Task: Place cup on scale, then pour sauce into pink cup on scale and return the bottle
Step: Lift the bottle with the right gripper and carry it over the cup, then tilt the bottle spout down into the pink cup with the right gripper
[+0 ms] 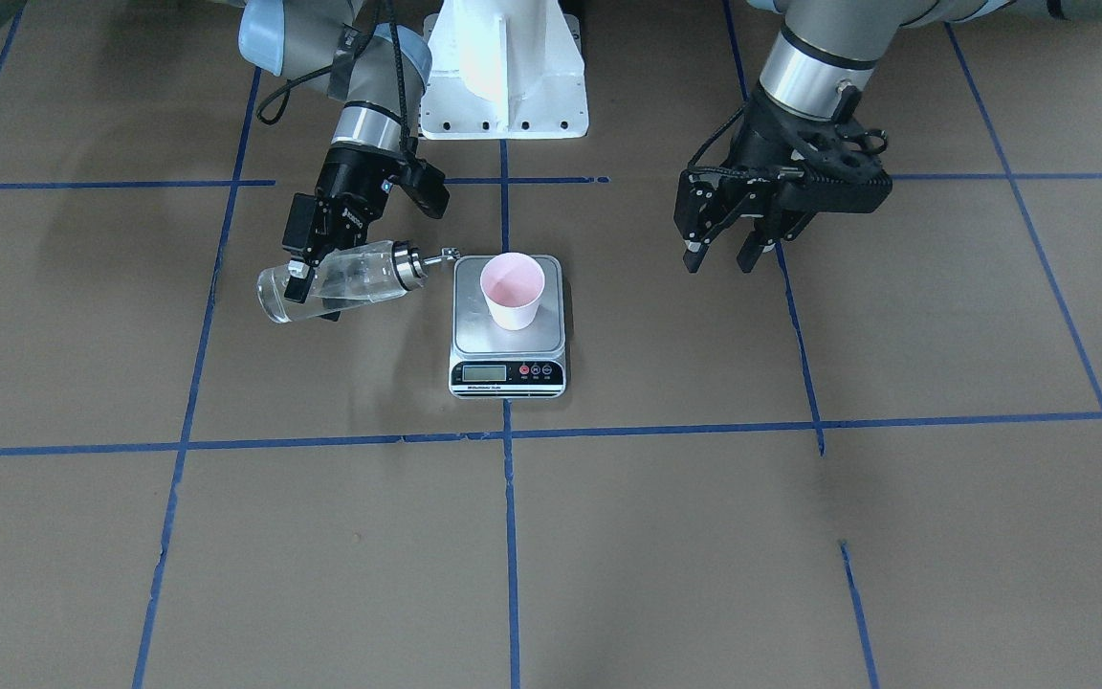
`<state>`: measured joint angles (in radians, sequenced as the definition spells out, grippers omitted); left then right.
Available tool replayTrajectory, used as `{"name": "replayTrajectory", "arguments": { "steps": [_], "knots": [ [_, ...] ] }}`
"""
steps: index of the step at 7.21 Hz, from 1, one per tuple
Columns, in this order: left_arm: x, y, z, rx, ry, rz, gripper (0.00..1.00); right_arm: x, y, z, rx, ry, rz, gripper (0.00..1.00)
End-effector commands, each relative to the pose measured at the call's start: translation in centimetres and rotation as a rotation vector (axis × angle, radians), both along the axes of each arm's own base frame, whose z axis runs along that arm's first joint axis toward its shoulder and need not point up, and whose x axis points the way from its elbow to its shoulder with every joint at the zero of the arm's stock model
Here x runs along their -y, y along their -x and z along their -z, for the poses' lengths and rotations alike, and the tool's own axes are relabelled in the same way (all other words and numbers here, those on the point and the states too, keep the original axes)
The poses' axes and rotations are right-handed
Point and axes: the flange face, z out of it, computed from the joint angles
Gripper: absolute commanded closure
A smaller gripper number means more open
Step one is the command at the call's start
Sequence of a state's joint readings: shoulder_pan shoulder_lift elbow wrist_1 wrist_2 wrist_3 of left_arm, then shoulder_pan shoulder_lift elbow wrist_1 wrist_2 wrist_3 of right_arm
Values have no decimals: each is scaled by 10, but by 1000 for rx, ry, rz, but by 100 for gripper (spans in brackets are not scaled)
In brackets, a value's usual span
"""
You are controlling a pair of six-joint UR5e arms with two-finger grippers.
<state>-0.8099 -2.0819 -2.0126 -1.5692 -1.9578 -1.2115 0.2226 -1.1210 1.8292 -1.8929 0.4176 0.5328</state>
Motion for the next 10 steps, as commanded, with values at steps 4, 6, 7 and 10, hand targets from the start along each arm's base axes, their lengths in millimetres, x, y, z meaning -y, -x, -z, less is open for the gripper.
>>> {"name": "replayTrajectory", "arguments": {
  "steps": [4,6,7,10],
  "knots": [
    [0,0,-1,1,1,-2,36,-9,13,15,-95,-3,63,100],
    [0,0,-1,1,1,-2,36,-10,15,22,-98,-6,71,100],
    [0,0,-1,0,1,-3,36,-10,15,25,-107,-6,76,100],
    [0,-1,-1,0,3,-3,36,-8,14,22,-169,-3,94,100]
  ]
}}
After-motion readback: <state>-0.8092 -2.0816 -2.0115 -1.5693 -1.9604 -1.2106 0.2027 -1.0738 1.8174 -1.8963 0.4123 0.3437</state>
